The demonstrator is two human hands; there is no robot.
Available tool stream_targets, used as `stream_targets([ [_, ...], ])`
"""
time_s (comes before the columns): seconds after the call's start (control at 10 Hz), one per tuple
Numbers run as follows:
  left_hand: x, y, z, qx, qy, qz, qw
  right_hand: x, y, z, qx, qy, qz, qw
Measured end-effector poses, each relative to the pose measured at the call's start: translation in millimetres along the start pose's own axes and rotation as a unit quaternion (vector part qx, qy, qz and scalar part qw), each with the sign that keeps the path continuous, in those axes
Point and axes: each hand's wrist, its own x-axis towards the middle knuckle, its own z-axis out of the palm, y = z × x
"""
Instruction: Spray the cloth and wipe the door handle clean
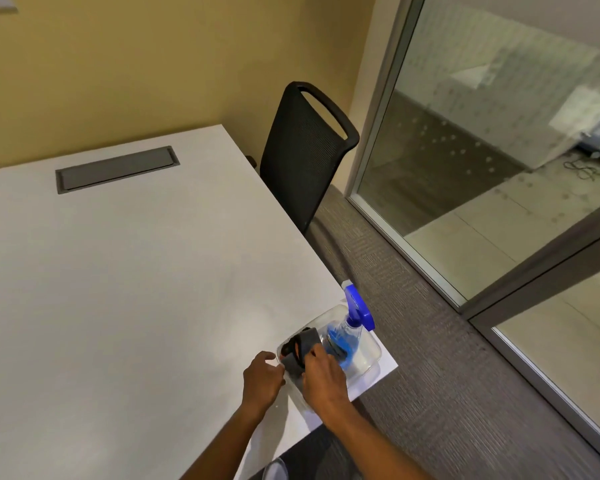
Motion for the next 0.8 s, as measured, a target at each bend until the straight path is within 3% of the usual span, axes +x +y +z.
stream_targets([
  [0.2,2.8,-0.9,1.1,0.007,-0.009,0.021,1.0,15.6,-7.6,9.9,-0.073,-0.05,0.017,0.996],
  [0.4,3.1,-0.5,0.0,0.035,-0.008,0.037,0.999,21.6,-6.6,20.2,-0.029,-0.05,0.05,0.997],
  [0.7,6.6,-5.6,-4.0,0.057,-0.022,0.043,0.997,9.4,5.4,13.1,0.136,-0.035,0.051,0.989],
  [0.8,8.4,-5.0,-1.8,0.079,-0.003,0.036,0.996,4.3,17.6,6.5,0.191,0.019,0.059,0.98],
])
